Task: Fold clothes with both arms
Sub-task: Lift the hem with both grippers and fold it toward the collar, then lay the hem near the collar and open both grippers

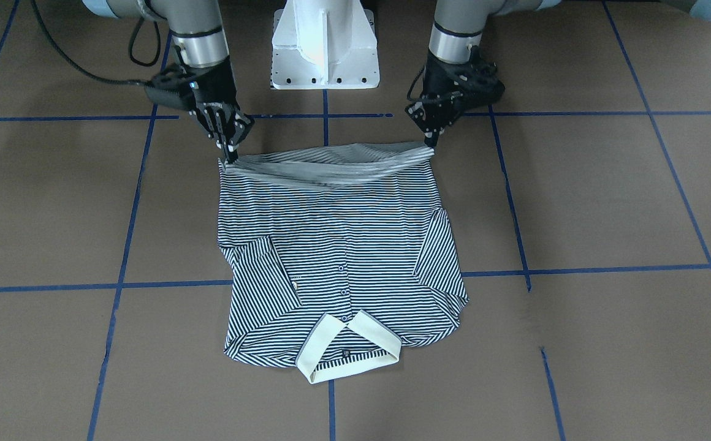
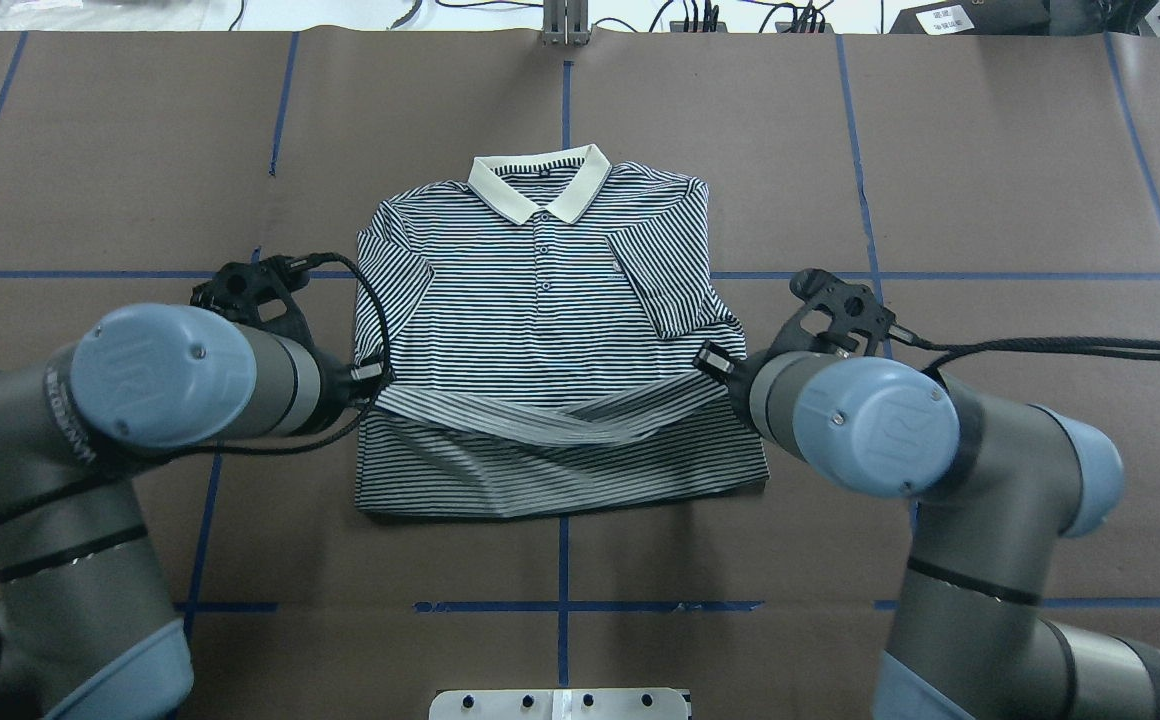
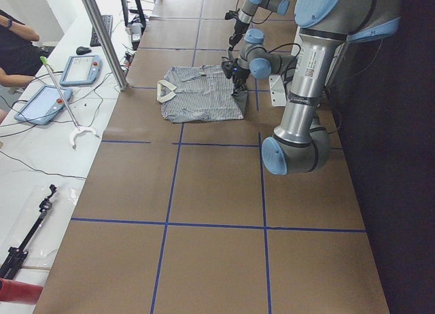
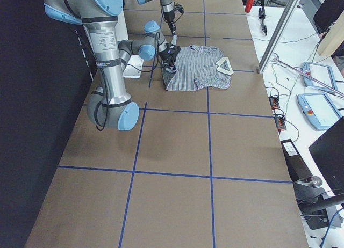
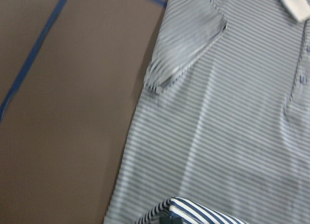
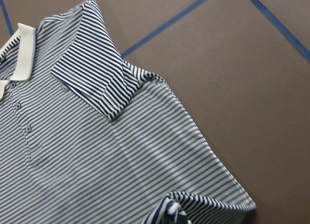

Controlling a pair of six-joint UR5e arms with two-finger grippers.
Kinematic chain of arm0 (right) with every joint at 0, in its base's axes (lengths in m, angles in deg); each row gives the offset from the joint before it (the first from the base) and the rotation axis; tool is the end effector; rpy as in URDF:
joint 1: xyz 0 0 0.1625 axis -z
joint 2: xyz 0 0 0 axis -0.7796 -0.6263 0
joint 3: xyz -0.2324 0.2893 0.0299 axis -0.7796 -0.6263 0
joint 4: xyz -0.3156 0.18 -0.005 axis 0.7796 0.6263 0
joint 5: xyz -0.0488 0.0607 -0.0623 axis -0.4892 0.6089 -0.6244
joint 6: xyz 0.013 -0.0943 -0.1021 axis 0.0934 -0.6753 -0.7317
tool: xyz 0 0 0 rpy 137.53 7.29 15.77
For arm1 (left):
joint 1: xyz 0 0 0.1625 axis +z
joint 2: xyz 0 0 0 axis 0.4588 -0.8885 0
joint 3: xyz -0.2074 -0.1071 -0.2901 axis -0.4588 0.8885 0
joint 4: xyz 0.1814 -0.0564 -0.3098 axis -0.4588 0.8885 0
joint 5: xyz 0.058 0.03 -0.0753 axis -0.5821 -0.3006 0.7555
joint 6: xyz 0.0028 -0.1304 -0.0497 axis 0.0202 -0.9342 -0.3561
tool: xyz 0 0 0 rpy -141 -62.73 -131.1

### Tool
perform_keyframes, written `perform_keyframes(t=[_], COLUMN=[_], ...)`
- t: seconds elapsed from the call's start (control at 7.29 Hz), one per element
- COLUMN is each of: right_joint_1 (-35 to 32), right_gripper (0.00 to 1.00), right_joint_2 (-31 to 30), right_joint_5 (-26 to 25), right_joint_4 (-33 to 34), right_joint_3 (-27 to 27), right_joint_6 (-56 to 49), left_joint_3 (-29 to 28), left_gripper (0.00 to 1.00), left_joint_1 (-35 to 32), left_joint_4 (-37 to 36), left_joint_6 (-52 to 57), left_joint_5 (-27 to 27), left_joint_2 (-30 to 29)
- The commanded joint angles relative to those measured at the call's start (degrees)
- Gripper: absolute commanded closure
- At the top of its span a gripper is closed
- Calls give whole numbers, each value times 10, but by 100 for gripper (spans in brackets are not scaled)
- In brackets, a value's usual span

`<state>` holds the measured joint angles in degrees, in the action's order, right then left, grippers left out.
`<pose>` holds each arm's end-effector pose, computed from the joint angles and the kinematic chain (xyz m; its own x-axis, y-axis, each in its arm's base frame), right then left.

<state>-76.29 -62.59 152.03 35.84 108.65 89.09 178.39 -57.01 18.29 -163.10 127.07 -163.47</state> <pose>-0.4295 -0.3681 0.2748 0.4770 0.4509 0.7544 -0.6217 0.7798 -0.0730 0.4052 -0.3730 0.2702 0.5581 -0.3418 -0.7561 0.4581 0.8867 -0.0627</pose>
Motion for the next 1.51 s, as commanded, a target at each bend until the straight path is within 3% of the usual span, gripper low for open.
perform_keyframes(t=[0.0,0.41,0.69,1.37], right_joint_1=[-71,-128,-143,-154], right_gripper=[100,100,100,100], right_joint_2=[83,155,214,249], right_joint_5=[0,29,31,34], right_joint_4=[-5,-108,-114,-143], right_joint_3=[-155,-315,-412,-474], right_joint_6=[-84,-87,-97,-101], left_joint_3=[-143,-251,-320,-350], left_gripper=[100,100,100,100], left_joint_1=[-88,-119,-117,-116], left_joint_4=[141,209,246,270], left_joint_6=[66,102,102,107], left_joint_5=[0,-2,-25,-45], left_joint_2=[-11,-62,-89,-101])
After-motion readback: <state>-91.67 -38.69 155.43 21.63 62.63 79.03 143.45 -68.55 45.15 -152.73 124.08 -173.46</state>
